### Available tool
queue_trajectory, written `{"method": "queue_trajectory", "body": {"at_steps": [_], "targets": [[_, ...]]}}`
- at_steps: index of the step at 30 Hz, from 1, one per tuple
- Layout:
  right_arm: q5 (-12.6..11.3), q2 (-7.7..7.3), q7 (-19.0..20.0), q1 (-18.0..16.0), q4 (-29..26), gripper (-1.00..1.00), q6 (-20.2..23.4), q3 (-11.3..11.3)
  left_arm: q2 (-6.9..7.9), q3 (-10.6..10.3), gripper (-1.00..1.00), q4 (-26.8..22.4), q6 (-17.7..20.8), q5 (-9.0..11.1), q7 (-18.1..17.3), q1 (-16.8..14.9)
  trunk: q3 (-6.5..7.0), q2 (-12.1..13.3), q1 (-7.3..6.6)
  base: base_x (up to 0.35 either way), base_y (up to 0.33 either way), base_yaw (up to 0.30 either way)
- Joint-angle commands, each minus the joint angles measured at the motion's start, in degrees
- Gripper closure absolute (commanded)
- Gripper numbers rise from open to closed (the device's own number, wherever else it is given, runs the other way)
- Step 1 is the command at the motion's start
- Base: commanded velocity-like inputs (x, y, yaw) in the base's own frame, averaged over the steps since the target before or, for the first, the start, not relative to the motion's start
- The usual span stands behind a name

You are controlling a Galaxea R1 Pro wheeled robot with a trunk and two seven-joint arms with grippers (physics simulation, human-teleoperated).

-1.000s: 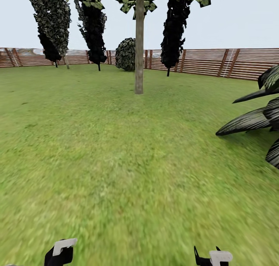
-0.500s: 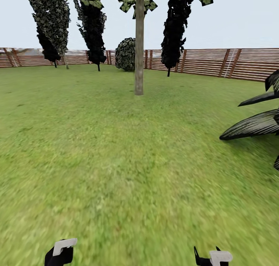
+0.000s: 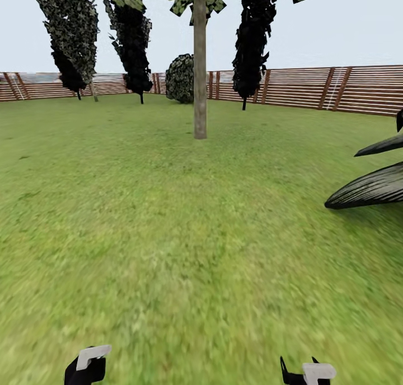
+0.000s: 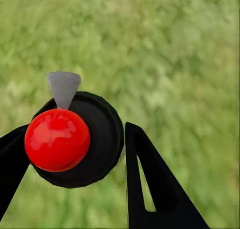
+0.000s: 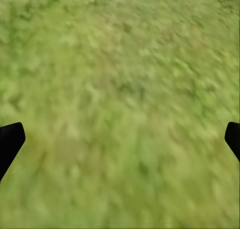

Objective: In the garden, pick up the pesticide atomizer on the floor and spray pesticide onto both trees until each tree trunk is fully covered.

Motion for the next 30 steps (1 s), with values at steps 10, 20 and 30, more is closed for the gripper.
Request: {"method": "queue_trajectory", "body": {"at_steps": [10, 20, 30], "targets": [[0.0, 0.00, 0.0, 0.0, 0.0, -1.00, 0.0, 0.0, 0.01, 0.0, 1.00, 0.0, 0.0, 0.0, 0.0, 0.0, 0.00, 0.0, 0.00, 0.339, 0.000, 0.000], [0.0, 0.00, 0.0, 0.0, 0.0, -1.00, 0.0, 0.0, 0.05, 0.0, 1.00, 0.0, 0.0, 0.0, 0.0, 0.0, 0.00, 0.0, 0.00, 0.339, 0.000, 0.000], [0.0, 0.00, 0.0, 0.0, 0.0, -1.00, 0.0, 0.0, 0.03, 0.0, 1.00, 0.0, 0.0, 0.0, 0.0, 0.0, 0.00, 0.0, 0.00, 0.339, 0.000, 0.000]]}}
